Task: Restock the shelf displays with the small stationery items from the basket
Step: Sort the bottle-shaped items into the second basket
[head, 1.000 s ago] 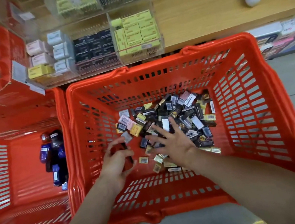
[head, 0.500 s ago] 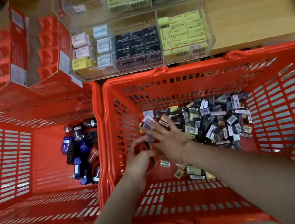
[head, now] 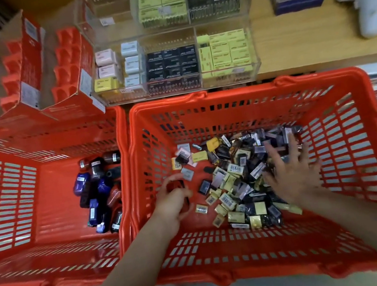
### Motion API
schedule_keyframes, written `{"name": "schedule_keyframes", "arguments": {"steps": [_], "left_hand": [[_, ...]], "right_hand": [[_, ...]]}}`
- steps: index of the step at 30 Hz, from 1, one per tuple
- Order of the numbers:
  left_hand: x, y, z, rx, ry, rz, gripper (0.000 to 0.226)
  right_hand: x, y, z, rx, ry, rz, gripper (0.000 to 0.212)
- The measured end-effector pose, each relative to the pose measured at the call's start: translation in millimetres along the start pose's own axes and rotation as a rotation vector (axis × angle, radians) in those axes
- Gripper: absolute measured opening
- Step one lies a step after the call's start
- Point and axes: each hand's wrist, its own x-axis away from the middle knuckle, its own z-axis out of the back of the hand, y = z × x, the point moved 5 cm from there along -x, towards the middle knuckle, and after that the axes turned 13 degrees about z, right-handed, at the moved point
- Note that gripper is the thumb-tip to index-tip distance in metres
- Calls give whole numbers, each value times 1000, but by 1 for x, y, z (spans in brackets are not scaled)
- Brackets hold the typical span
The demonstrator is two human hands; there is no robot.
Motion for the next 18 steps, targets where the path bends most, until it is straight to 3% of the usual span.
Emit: {"name": "schedule_keyframes", "arguments": {"steps": [2, 4, 6, 9, 11, 15, 18], "left_hand": [[4, -1, -2, -18, 15, 1, 49], [9, -5, -4, -35, 6, 14, 50], [15, -6, -6, -44, -32, 28, 52], [28, -3, -8, -95, -83, 16, 50], [39, 2, -11, -125, -107, -12, 49], [72, 11, -13, -194, -127, -92, 51], [102, 14, -10, -179, -157, -156, 55]], "right_hand": [[21, -15, -20, -396, -135, -285, 89], [28, -44, -36, -665, -205, -349, 97], [28, -57, -34, -766, -222, -306, 96], [24, -38, -7, -918, -132, -214, 72], [30, -17, 20, -900, -102, -117, 51], [58, -8, 58, -797, -114, 59, 38], [84, -21, 82, -932, -45, 125, 22]]}}
